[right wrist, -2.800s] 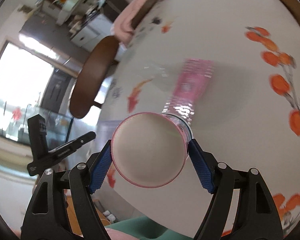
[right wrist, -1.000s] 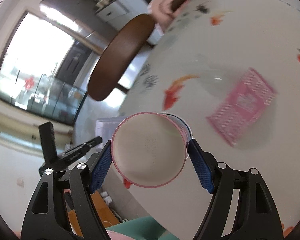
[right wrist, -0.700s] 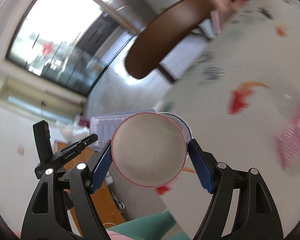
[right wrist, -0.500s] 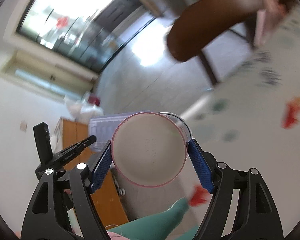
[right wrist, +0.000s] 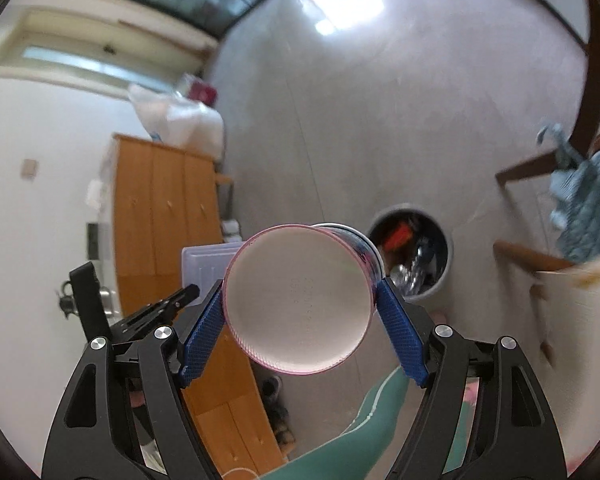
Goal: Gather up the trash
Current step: 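Lift the clear tray and Oreo cup and carry both over the grey bin, then open both grippers to drop the tray and Oreo cup into the bin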
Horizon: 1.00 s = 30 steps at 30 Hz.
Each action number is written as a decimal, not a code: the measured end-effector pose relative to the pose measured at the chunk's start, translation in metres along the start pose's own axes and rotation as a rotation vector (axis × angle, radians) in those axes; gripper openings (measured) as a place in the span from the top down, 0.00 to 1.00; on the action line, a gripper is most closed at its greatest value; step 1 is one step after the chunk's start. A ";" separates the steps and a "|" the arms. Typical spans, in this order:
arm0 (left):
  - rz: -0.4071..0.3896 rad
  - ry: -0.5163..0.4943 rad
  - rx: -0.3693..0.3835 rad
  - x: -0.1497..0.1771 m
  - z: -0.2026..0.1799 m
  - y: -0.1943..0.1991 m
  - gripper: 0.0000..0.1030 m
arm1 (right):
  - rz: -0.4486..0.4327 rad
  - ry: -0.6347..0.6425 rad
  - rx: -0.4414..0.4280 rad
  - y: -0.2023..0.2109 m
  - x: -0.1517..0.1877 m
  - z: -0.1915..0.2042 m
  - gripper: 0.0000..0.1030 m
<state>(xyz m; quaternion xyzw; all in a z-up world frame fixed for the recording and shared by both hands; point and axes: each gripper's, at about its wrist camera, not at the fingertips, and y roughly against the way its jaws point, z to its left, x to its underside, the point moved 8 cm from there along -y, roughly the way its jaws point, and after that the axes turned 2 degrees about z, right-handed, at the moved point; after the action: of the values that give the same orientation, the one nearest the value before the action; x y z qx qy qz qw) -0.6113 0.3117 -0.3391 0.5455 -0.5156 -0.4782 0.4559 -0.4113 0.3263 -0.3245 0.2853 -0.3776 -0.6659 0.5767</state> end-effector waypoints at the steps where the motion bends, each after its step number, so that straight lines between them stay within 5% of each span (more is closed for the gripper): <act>1: 0.022 0.003 -0.006 0.002 0.002 -0.017 0.99 | 0.020 -0.015 0.010 -0.015 0.001 -0.006 0.27; 16: 0.190 -0.005 -0.082 -0.008 0.011 -0.243 0.98 | 0.149 -0.287 0.110 -0.236 -0.023 -0.165 0.27; 26: 0.231 -0.063 -0.135 0.001 -0.008 -0.313 0.96 | 0.180 -0.338 0.169 -0.303 -0.032 -0.232 0.27; 30: 0.248 -0.080 -0.132 0.004 -0.015 -0.328 0.77 | 0.209 -0.383 0.166 -0.315 -0.035 -0.249 0.26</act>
<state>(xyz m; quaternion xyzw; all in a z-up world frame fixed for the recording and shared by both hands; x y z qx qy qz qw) -0.5547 0.3250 -0.6623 0.4267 -0.5644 -0.4725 0.5254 -0.3761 0.3327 -0.7261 0.1594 -0.5612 -0.6112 0.5348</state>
